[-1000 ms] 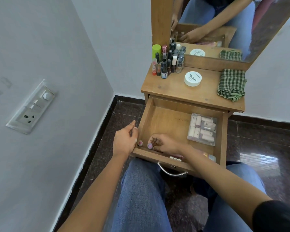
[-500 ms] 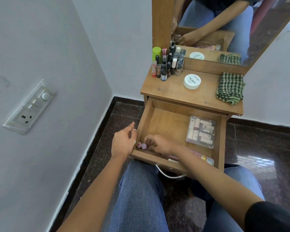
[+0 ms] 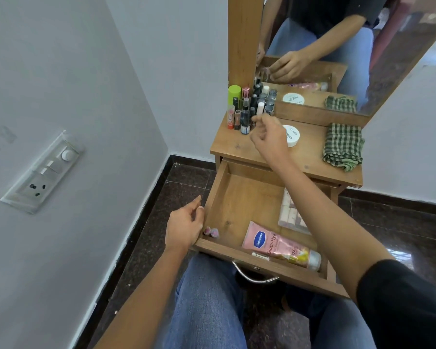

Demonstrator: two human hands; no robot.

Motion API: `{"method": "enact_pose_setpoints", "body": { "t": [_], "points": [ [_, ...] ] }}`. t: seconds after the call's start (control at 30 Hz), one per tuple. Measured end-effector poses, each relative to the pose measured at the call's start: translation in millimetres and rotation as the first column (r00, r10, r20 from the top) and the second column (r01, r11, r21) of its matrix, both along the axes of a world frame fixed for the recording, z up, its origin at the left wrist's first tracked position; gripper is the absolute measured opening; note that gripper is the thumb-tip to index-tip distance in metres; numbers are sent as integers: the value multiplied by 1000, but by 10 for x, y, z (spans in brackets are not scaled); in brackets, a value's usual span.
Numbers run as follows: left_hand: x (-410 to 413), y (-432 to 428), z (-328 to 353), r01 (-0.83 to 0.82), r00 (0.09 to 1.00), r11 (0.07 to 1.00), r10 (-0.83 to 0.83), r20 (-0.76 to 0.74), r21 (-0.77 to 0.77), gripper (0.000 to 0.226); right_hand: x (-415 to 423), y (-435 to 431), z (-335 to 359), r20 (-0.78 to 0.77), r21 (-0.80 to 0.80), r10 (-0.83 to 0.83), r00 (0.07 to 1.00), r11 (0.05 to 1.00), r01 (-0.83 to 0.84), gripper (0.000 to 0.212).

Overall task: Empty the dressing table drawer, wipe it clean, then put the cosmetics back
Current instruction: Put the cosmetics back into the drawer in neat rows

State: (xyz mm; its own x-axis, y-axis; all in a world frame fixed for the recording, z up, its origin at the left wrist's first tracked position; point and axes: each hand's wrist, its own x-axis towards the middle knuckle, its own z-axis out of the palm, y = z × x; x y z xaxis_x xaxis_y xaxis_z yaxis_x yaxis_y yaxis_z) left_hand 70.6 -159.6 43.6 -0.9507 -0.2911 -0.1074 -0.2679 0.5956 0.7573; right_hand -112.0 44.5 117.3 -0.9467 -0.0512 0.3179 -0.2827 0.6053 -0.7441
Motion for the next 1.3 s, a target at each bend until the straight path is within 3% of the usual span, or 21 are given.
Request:
{"method": "enact_pose_setpoints", "body": {
  "t": [0.2,0.37,0.57,0.7,0.93,1.1,1.3],
  "points": [
    [-3,4,13,5,1000,1000,-5,11,3,39,-426,-328,243,-183,277,72,980,961,-19,39],
    [11,6,33,-2,1000,1000,2,12,29,40,-552,-549,279,-244,580,120,962,814,45,31],
    [4,0,38,3,1000,1000,-4,10,11,39,-489,-628,199,-251,606,100,963,792,76,31],
    [-4,-8,15,-1,1000,1000,1,5,22,39,-542,-609,137,-311,544,48,949,828,137,33],
    [-4,-9,6,-8,1000,1000,8,-13,13,38,-611,-586,150,-259,563,105,960,824,62,30],
    [-3,-12,0,-5,1000,1000,5,-13,-5,38,-552,-537,208,-189,522,284,940,840,-149,24],
    [-6,-11,-1,-5,1000,1000,5,0,9,39,12,-261,210,-94,260,416,905,887,-381,20]
  ]
}}
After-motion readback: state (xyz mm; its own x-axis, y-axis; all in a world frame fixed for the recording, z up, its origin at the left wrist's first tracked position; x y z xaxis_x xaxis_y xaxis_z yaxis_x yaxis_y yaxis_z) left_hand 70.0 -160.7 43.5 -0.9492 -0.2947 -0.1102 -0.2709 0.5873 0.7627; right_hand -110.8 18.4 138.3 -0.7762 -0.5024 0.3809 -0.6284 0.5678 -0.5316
